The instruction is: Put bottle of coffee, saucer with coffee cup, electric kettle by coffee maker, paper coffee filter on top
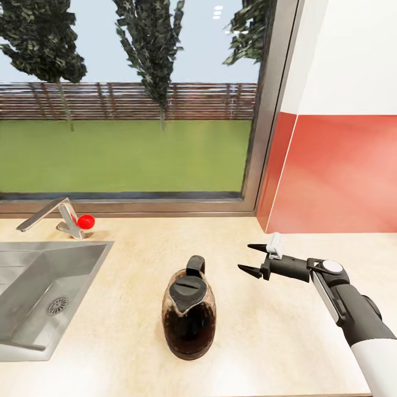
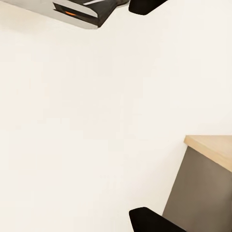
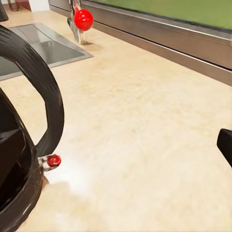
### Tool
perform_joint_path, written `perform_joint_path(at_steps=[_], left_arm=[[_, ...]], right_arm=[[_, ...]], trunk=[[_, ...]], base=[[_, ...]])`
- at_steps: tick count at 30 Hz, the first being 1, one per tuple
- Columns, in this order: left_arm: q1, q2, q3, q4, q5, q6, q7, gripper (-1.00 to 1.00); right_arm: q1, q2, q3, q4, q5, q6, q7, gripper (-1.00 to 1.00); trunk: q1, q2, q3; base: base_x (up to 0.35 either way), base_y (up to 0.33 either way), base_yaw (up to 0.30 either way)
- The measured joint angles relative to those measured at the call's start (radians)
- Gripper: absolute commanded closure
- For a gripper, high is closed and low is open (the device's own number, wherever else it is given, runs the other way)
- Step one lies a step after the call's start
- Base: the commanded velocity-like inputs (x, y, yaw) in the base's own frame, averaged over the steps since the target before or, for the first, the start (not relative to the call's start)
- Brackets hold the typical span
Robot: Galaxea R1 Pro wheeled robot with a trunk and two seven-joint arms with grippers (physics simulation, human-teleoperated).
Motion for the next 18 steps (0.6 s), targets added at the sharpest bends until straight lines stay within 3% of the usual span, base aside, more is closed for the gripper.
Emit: perform_joint_path(at_steps=[18], left_arm=[[0.0,0.001,0.0,0.0,0.0,0.0,0.0,-1.0]], right_arm=[[0.0,0.002,0.0,0.0,0.0,0.0,0.0,-1.0]], trunk=[[0.0,0.0,0.0]], base=[[0.001,0.044,0.0]])
